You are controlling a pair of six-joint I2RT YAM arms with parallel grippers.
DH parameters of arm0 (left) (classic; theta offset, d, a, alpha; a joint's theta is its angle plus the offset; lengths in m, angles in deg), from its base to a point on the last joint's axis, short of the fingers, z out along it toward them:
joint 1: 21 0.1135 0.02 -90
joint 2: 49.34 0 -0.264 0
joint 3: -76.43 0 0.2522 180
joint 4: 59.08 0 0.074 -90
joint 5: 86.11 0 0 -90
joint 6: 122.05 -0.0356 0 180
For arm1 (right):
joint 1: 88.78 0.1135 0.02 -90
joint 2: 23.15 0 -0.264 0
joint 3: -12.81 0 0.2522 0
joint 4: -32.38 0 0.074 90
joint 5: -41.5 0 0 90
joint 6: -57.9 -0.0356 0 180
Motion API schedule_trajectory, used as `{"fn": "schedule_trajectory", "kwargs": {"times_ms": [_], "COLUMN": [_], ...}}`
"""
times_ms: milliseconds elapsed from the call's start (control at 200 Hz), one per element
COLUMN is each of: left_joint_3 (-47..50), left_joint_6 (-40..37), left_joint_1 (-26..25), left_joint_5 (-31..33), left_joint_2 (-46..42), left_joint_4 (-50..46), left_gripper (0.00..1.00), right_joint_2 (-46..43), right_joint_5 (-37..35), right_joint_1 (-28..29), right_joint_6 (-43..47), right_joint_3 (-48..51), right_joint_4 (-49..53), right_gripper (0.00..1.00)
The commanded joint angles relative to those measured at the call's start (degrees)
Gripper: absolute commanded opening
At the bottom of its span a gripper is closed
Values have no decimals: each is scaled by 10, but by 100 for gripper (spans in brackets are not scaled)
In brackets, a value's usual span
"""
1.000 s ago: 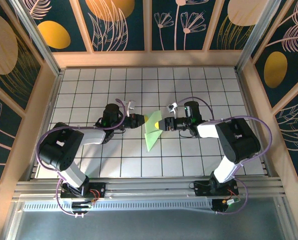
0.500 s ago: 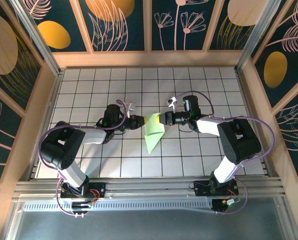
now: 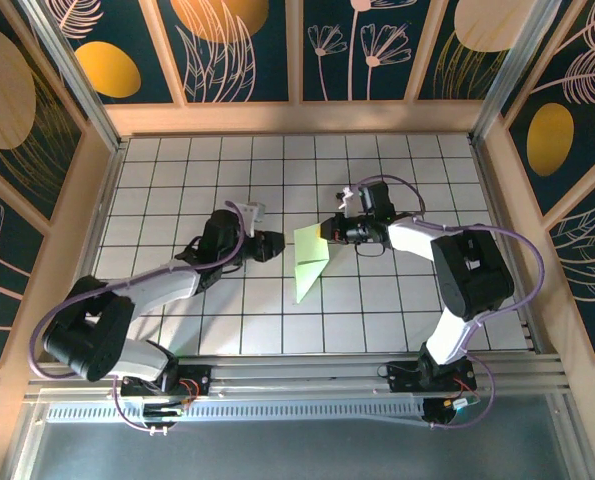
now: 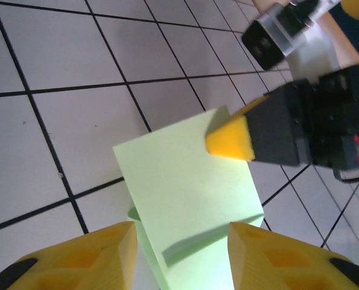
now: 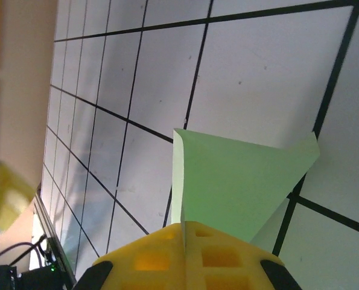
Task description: Fold a paper plane with a square sheet of paper (fold left side to right side)
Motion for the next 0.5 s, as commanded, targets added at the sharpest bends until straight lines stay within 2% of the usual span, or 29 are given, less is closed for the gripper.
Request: {"fn": "schedule_trajectory", "kwargs": {"times_ms": [0,245,495], "left_joint_3": [-36,-129,-231], "left_joint_6": [-58,-46,-45], "left_joint_1": [-58,-206,-252], "left_joint_5": [98,224,275], "left_joint_2": [-13,68,191], "left_joint_4": [-132,-229,-292], "left_gripper": [44,47,50], "right_joint_2": [16,31,31], "right_joint_5": [-13,-28,-36], "right_joint_1": [3,3,3], "right_joint_6": [-39,-62,-70], "right_joint_3": [-27,-38,-40], "right_joint_4": [76,95,95], "right_gripper": [0,0,0]}}
